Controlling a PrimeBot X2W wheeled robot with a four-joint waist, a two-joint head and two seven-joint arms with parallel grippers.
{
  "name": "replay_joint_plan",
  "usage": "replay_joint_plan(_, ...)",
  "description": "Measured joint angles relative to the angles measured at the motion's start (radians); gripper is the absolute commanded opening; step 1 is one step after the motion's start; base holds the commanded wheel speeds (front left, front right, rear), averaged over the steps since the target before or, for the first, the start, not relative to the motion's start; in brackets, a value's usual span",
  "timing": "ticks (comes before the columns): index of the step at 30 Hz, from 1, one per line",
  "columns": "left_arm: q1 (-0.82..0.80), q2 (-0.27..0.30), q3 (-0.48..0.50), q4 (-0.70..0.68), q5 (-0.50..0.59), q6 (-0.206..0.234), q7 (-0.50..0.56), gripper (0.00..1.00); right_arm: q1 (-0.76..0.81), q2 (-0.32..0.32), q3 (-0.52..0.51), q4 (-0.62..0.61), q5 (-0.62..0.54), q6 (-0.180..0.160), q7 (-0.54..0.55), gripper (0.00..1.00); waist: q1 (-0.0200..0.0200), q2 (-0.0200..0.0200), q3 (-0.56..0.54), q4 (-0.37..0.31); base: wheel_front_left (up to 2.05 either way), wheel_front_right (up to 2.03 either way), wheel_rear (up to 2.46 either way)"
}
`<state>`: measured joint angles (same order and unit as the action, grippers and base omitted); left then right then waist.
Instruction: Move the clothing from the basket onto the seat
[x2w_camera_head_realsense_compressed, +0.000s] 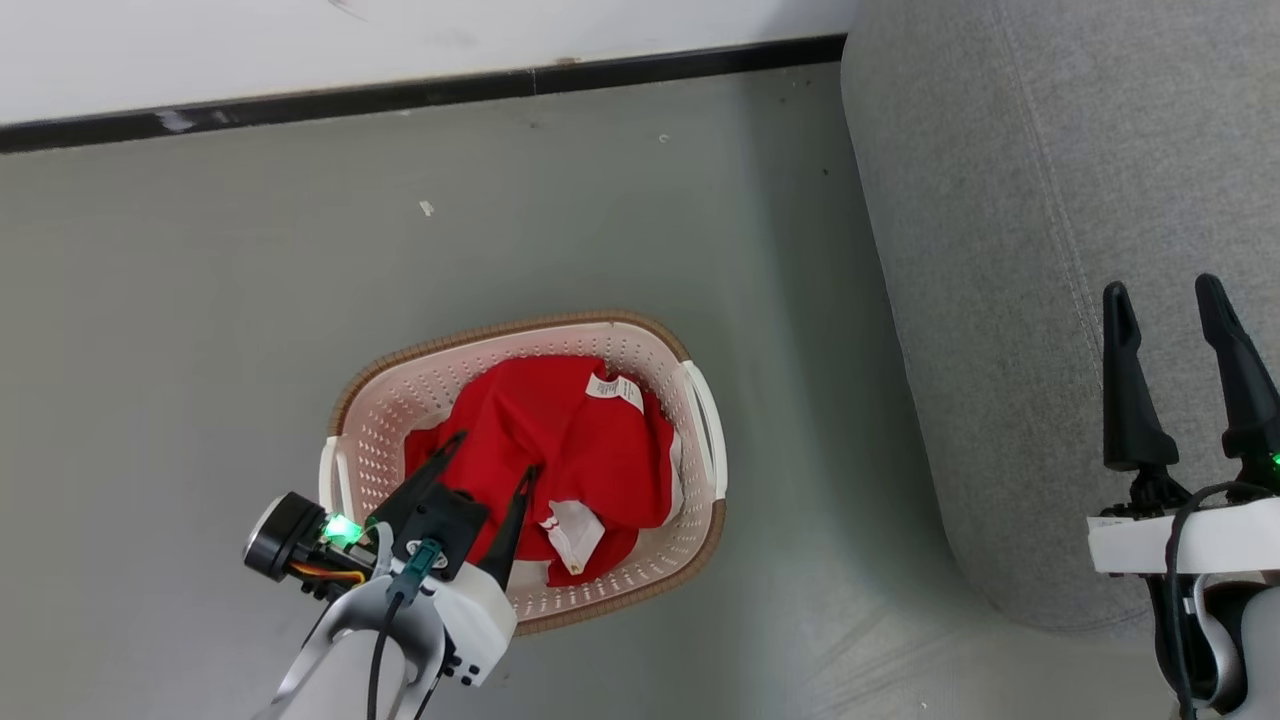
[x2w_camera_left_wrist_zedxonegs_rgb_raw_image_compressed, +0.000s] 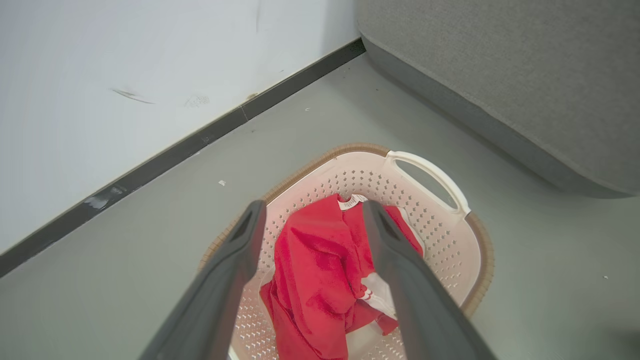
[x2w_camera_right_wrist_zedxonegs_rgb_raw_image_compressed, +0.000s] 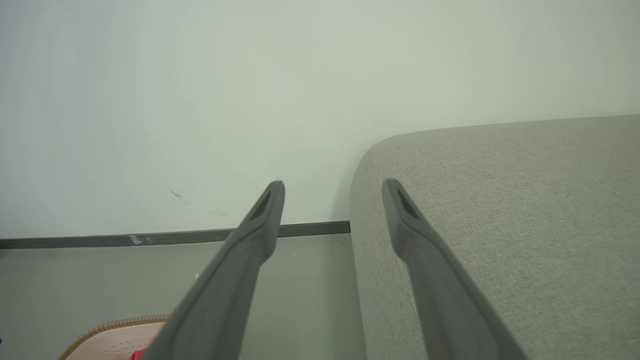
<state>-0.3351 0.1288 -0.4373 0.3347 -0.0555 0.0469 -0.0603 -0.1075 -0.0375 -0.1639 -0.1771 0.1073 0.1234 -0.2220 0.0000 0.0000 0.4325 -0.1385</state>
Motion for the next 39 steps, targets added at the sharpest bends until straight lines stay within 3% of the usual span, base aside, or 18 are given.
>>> replay_joint_plan(16, -0.133, -0.060, -0.025, 0.134, 0.005, -0.005, -0.049, 1.00, -0.111, 0.000, -0.003, -0.018, 0.007, 0.000, -0.017, 1.00, 0.0000, 0.0000, 0.176, -0.046, 0.00, 0.00, 0.00)
replay_joint_plan(29, -0.209, -0.072, -0.028, 0.228, -0.005, -0.004, -0.093, 1.00, -0.174, 0.000, -0.007, -0.020, 0.008, 0.000, -0.026, 1.00, 0.0000, 0.0000, 0.271, -0.076, 0.00, 0.00, 0.00)
replay_joint_plan(39, -0.255, -0.080, -0.001, 0.297, -0.034, 0.023, -0.128, 1.00, -0.219, 0.000, 0.011, -0.018, 0.018, 0.000, -0.029, 1.00, 0.0000, 0.0000, 0.333, -0.095, 0.00, 0.00, 0.00)
